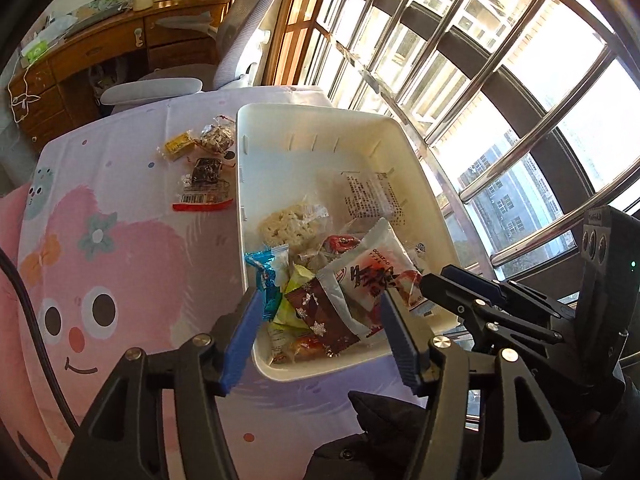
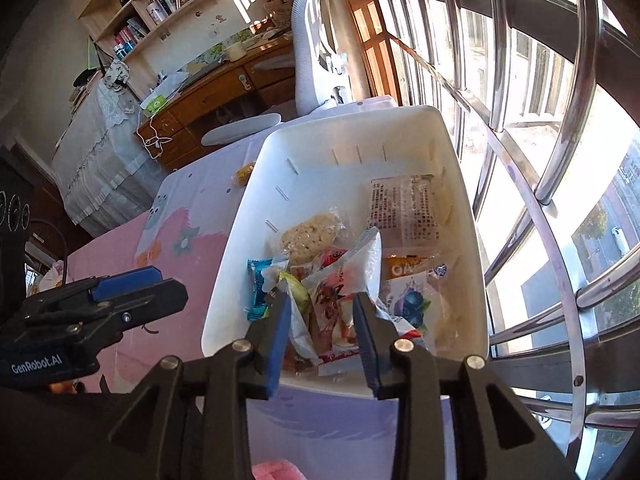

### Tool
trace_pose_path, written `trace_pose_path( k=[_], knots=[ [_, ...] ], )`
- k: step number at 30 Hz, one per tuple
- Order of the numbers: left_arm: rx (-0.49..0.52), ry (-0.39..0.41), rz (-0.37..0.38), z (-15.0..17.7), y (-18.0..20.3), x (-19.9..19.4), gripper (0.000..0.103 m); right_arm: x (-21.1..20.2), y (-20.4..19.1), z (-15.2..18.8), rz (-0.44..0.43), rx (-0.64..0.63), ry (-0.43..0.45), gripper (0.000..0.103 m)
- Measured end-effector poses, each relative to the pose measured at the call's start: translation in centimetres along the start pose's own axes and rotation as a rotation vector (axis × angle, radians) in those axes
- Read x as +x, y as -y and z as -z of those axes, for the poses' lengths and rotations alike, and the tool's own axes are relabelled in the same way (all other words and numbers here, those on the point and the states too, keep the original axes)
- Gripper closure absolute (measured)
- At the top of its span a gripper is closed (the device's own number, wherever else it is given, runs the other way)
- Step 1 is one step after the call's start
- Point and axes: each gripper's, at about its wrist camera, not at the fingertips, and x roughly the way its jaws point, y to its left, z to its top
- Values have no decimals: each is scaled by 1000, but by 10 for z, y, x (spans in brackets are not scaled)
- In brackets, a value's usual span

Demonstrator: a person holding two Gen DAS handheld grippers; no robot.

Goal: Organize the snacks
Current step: 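Open both tools to drop the biscuit pack and chocolate bar into the tray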

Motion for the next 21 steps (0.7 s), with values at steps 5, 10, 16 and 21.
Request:
trace_pose_path(
  k=[5, 10, 16, 21],
  knots=[
    [-17, -10, -24, 3, -7, -1, 37, 5, -2, -2, -13, -3, -16, 68],
    [-33, -35, -65, 9, -18, -3, 33, 11, -15, 0, -22, -16, -37, 68],
    [-57, -51, -94, 21, -42, -14, 32, 18, -34, 4, -29, -14, -54, 68],
    [-77, -30, -84, 32, -67, -33, 32, 22, -58, 10, -41, -19, -61, 68]
  ],
)
